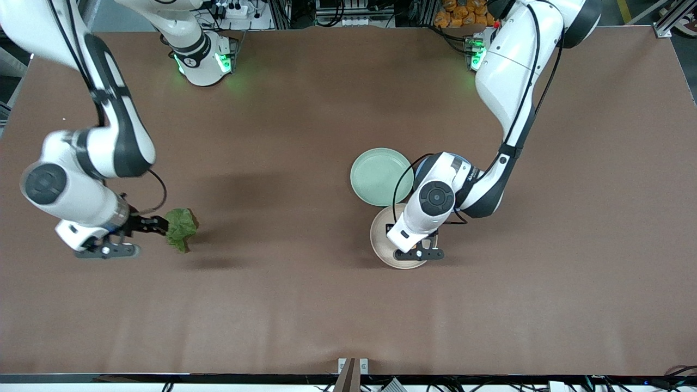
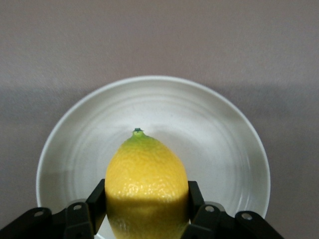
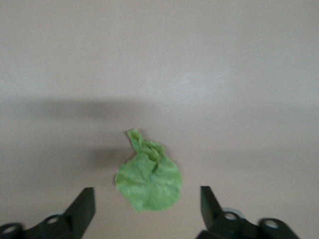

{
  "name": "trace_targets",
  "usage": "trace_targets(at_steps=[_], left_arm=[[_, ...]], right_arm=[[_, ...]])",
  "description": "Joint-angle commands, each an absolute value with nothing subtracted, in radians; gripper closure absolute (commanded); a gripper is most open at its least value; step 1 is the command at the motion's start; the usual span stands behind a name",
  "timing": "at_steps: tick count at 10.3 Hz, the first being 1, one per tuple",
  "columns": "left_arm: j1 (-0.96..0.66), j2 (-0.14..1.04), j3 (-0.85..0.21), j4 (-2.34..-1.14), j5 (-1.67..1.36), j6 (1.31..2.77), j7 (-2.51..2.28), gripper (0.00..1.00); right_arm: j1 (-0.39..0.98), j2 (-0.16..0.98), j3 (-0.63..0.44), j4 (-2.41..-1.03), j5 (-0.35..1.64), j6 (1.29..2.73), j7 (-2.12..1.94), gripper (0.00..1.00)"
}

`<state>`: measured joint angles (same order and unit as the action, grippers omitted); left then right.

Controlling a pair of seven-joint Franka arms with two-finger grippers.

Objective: Pick lemon and lettuce from plates
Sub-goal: 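Carry the lettuce off the plate with the right gripper and release it, then lift the lemon off the white plate with the left gripper and set it down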

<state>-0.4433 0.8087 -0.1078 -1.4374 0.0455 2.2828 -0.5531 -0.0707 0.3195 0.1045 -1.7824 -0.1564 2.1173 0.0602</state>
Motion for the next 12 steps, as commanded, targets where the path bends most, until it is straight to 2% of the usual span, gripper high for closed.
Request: trace_targets(at_steps=[1,5,9,12], left_arm=[[-0.417,0.724,-0.1,-1.445,0.069,2.202,-0.581,1.0],[-0.296,0.6,-0.101,-1.503,0.074,2.037,-0.523,1.0],[-0.142,0.474,-0.101,-1.689,0.075,2.045,-0.277,1.0],[-0.042,0.492,-0.103,-1.713,0.141,2.055,-0.101,1.0]], right_arm=[[-0.064,0.154,0.098,-1.809,-0.13,2.008,0.043,0.0],[-0.067,0.049,0.097,-1.705,-0.018,1.794,0.041,0.0],[-0.072,-0.035,0.097,-1.66,-0.017,1.706,0.04,0.0],[-0.072,-0.037,0.091,-1.586,-0.017,1.606,0.031,0.0]])
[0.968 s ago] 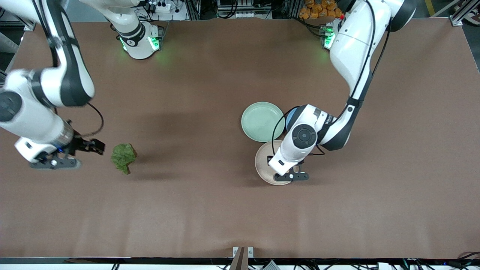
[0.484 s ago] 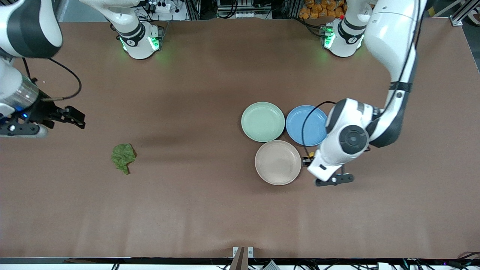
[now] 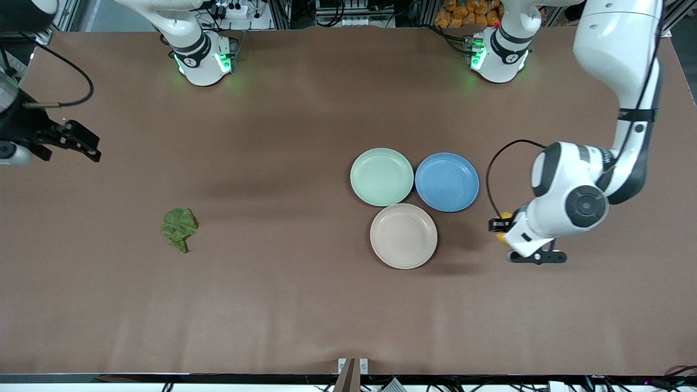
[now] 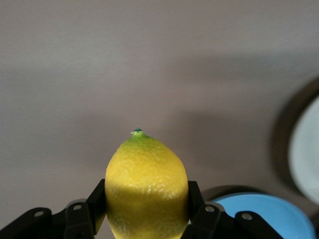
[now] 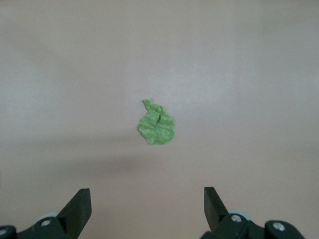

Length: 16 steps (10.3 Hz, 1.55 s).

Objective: Pick lemon and lettuce from plates
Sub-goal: 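Lift the lemon off the white plate with the left gripper and set it down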

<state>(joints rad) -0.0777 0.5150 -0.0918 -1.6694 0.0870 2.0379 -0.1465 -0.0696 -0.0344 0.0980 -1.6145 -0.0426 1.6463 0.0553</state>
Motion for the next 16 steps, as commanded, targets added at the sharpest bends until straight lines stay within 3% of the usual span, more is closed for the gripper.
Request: trace_targets(at_steps=[1,5,6,7,11,16], left_arm=[[-0.023,0.512,-0.104,-1.715,0.159,2.078,-0.092,1.0],[-0.014,0.612,-0.103,-1.713,0.193,2.144,-0.051,1.0],[-0.003,0.624,-0.103,-1.71,0.198,2.146,-0.049,0.45],[-0.003,0.629,-0.103,-1.71,0.198,2.157,-0.049,0.0],[-0.002,0.577,-0.104,-1.742,0.183,2.154,-0.074,0.0],[0.006,0.324,-0.121,-1.9,0.092,2.149,-0.176,0.0]], right_arm=[[-0.068,-0.044,0.077,-1.586,-0.017,1.605,-0.021,0.0],[0.008,-0.04,-0.037,-1.583,0.052,1.575,-0.054,0.0],[0.011,-0.037,-0.037,-1.571,0.052,1.575,-0.054,0.0],[0.017,-0.031,-0.038,-1.55,0.051,1.56,-0.054,0.0],[0.043,-0.012,-0.063,-1.522,0.045,1.502,-0.054,0.0],[0.04,-0.012,-0.071,-1.549,0.044,1.497,-0.055,0.0]])
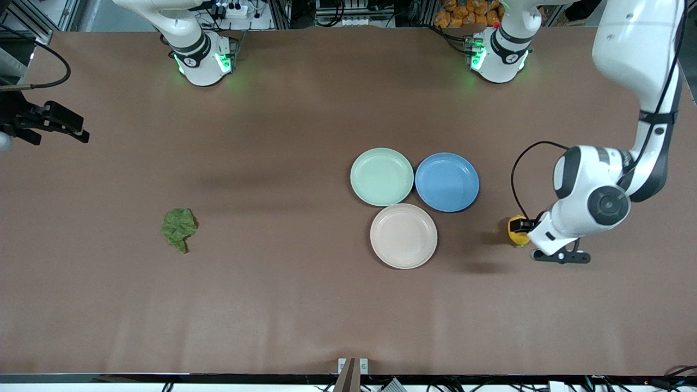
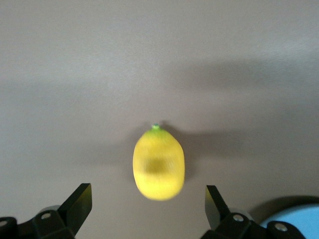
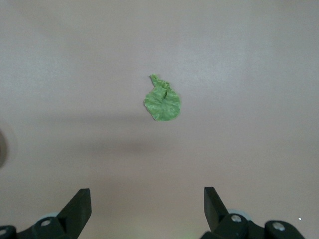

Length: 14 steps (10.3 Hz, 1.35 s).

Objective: Pick lemon and lettuce from plates

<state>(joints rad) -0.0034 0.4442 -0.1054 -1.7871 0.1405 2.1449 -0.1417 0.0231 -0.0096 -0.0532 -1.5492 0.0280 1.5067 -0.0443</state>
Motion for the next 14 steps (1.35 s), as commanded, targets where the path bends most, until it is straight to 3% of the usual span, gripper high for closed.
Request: trace_targets(at_steps=[1,4,8,11,14], left_arm=[[0.006,0.257,-0.124,-1.958,0.051,2.154,-0.179,0.0],[0.006,0.062,-0.124,-2.156,-0.014,2.212,-0.189,0.0],[0.006,-0.038,-0.202,-2.238,-0.014,2.218,-0.291,0.0],[0.008,-0.038,-0.203,-2.165,-0.014,2.2,-0.214,0.0],[0.008,-0.029,-0.196,-1.929,-0.014,2.046,-0.222,0.0]], right_arm=[[0.04,-0.014,-0.074,-1.549,0.044,1.497,-0.055,0.0],[0.038,-0.015,-0.083,-1.549,0.044,1.502,-0.055,0.0],[0.034,-0.025,-0.078,-1.572,0.044,1.525,-0.057,0.0],[0.032,-0.029,-0.069,-1.569,0.044,1.526,-0.057,0.0],[0.031,-0.029,-0.067,-1.568,0.043,1.523,-0.057,0.0]])
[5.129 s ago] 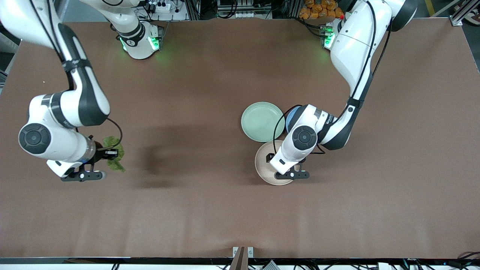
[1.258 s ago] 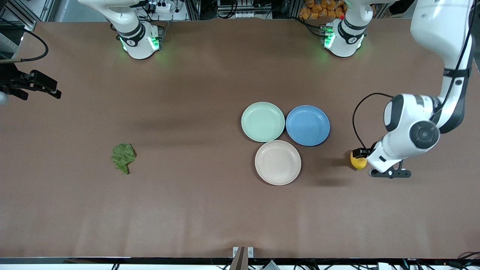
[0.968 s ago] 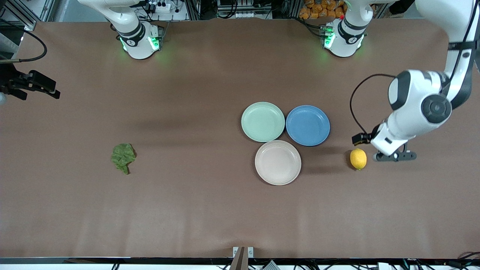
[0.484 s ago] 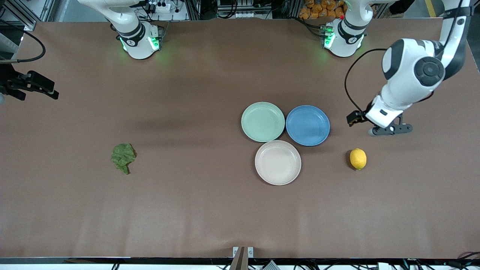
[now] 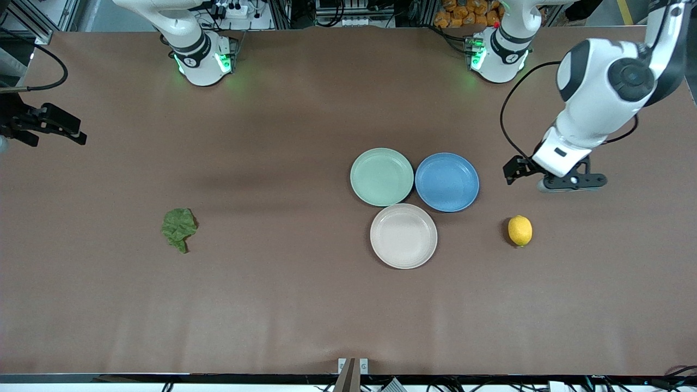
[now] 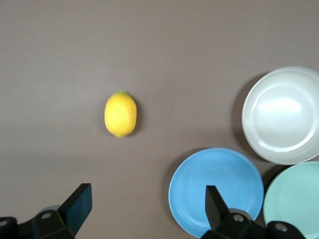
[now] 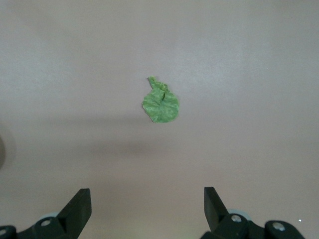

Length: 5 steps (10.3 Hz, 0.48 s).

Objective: Pick lemon and lettuce from plates

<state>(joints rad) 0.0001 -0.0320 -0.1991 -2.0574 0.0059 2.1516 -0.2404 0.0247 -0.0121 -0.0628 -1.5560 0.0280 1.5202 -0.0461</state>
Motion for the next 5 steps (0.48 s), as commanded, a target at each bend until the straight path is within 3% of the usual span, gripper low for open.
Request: trace_targets(at_steps=[1,5], left_arm=[[0.011,-0.019,-0.192,-1.854,-0.014,1.969,-0.222,0.0],[0.011,0.009,-0.19,-1.613,-0.014,1.763,-0.215,0.0]], right_arm=[[0.031,-0.029,-0.067,-1.566,0.043,1.522,-0.057,0.0],[0.031,-0.031,-0.067,-1.563,0.043,1.511,-0.057,0.0]])
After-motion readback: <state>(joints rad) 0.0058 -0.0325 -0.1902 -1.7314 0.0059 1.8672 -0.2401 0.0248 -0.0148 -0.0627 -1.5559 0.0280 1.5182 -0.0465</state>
